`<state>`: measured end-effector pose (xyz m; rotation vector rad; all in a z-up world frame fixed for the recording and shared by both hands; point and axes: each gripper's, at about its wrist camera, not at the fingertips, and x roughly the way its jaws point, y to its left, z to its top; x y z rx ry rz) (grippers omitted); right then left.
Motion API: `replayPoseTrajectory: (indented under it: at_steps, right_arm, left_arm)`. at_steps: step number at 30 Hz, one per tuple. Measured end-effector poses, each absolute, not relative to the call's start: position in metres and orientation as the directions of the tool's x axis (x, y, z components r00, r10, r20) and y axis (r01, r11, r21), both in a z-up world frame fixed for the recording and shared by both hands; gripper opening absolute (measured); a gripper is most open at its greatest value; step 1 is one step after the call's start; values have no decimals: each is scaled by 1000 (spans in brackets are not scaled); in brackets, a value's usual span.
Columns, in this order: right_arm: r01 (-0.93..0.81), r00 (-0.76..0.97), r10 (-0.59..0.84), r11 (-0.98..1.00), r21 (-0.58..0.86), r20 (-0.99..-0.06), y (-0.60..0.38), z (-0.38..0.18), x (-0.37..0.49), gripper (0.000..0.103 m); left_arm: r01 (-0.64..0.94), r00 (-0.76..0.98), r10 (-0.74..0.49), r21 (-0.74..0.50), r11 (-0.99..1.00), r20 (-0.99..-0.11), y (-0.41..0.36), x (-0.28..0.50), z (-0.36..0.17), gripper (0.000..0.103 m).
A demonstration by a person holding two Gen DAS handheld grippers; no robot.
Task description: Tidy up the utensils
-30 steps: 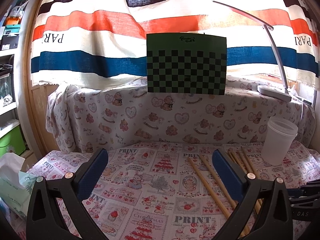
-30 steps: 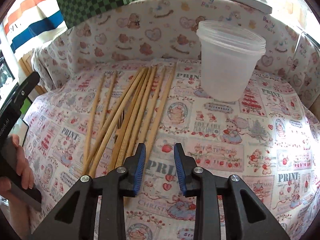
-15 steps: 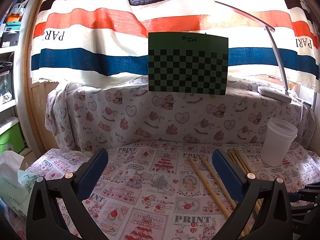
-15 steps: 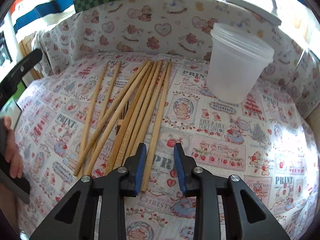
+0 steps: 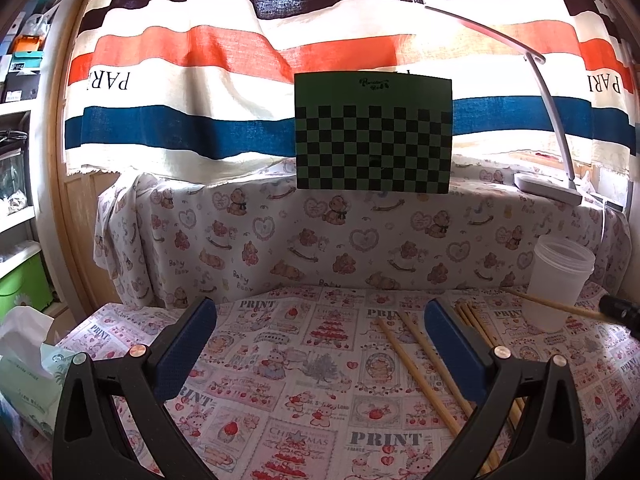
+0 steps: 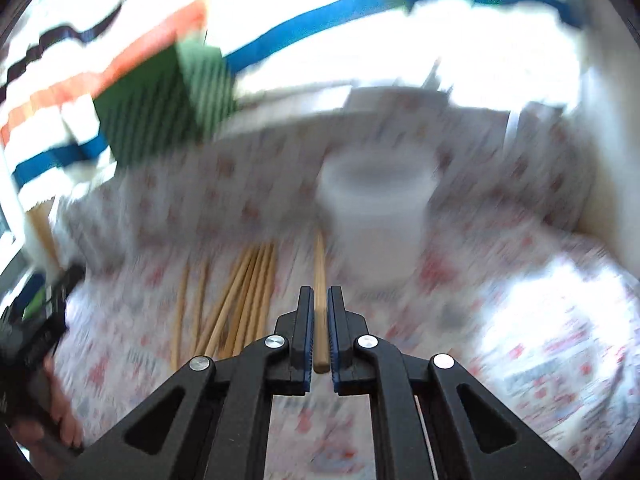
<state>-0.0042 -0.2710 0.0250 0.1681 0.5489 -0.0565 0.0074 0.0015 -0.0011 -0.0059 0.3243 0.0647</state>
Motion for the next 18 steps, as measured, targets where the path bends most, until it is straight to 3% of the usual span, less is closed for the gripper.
replayPoseTrajectory:
  at_steps: [4, 13, 16, 18]
  right_arm:
    - [99, 914, -18, 978, 182, -404, -279, 45, -18, 7]
    - [15, 904, 116, 953, 303, -410, -293, 49, -16, 7]
    - [-3, 906, 124, 958, 286, -405, -289, 48, -18, 7]
    - [-7, 891, 132, 961, 277, -435, -287, 44, -11, 7]
  left_arm:
    - [-63, 947, 62, 8, 998, -316, 1, 7, -1, 103]
    - [-75, 945, 74, 6, 997, -320, 3, 6, -1, 103]
    - [-169, 943, 157, -15, 985, -293, 9, 2, 0, 103]
    - [-187, 934, 173, -16, 982, -312, 11, 6, 4, 97]
